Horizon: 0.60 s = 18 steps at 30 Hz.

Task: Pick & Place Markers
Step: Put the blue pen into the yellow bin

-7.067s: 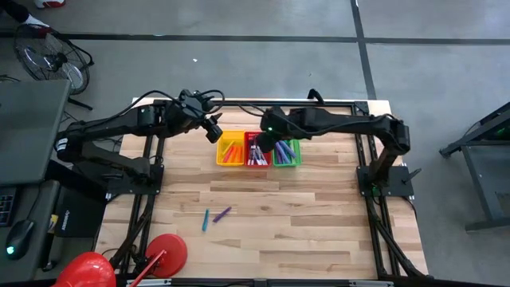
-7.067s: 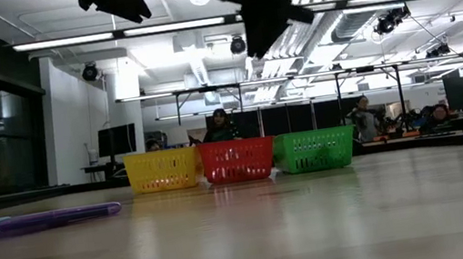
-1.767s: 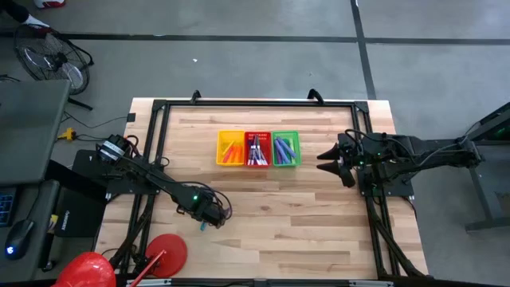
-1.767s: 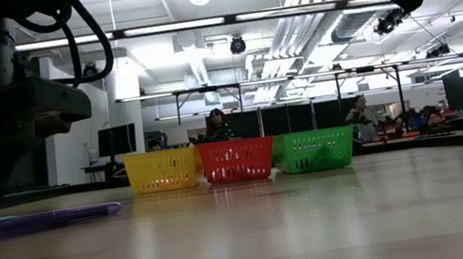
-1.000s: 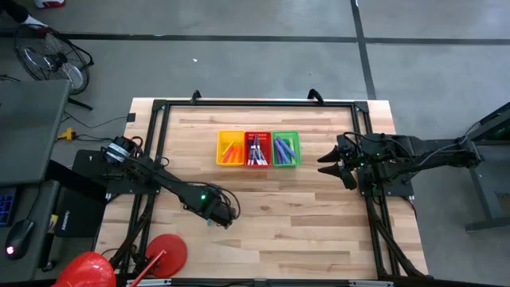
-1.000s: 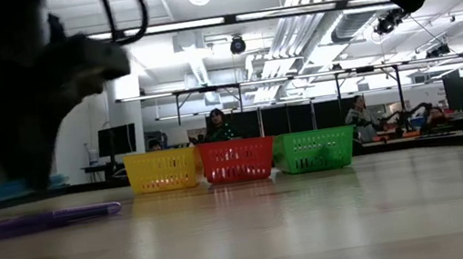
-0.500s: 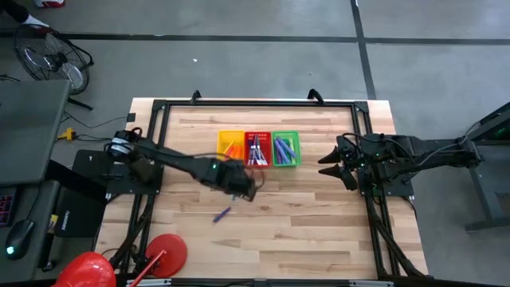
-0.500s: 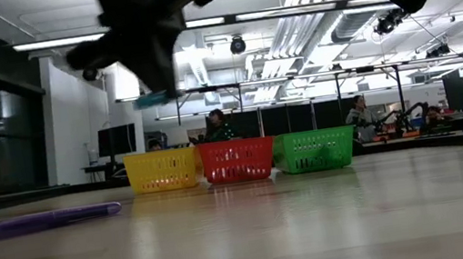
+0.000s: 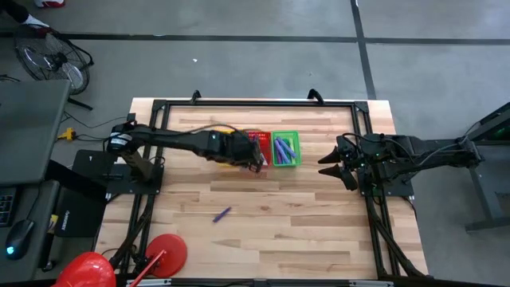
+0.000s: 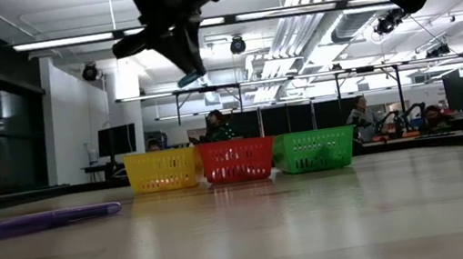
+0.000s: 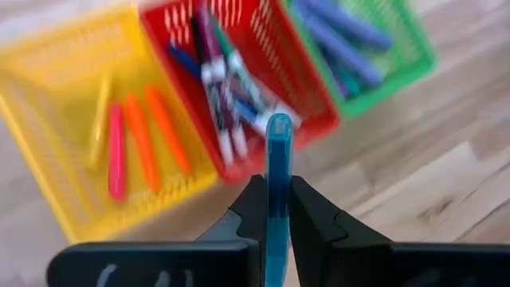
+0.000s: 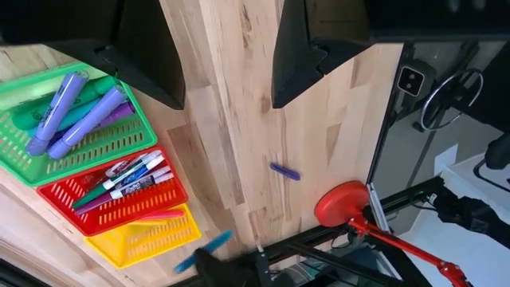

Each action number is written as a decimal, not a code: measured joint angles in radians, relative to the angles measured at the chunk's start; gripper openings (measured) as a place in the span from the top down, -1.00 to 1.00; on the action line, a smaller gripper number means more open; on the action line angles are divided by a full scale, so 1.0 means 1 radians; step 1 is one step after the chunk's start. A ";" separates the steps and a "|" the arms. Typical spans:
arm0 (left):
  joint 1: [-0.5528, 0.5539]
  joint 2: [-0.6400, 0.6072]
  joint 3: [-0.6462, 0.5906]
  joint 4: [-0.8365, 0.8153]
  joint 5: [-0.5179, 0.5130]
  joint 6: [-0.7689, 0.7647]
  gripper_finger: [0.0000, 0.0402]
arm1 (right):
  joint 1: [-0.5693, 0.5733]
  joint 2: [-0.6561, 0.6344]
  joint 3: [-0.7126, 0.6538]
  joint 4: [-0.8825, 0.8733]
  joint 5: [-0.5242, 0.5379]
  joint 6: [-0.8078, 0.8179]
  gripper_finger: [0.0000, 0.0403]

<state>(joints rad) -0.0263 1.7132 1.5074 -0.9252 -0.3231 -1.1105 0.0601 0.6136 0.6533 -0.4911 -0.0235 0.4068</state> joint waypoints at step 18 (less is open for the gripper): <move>0.215 -0.250 -0.382 0.225 0.090 0.066 0.88 | 0.000 0.002 0.000 0.002 0.142 0.003 0.12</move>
<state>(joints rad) 0.1884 1.4627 1.1254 -0.6998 -0.2334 -1.0443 0.0597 0.6151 0.6533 -0.4889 0.1181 0.4103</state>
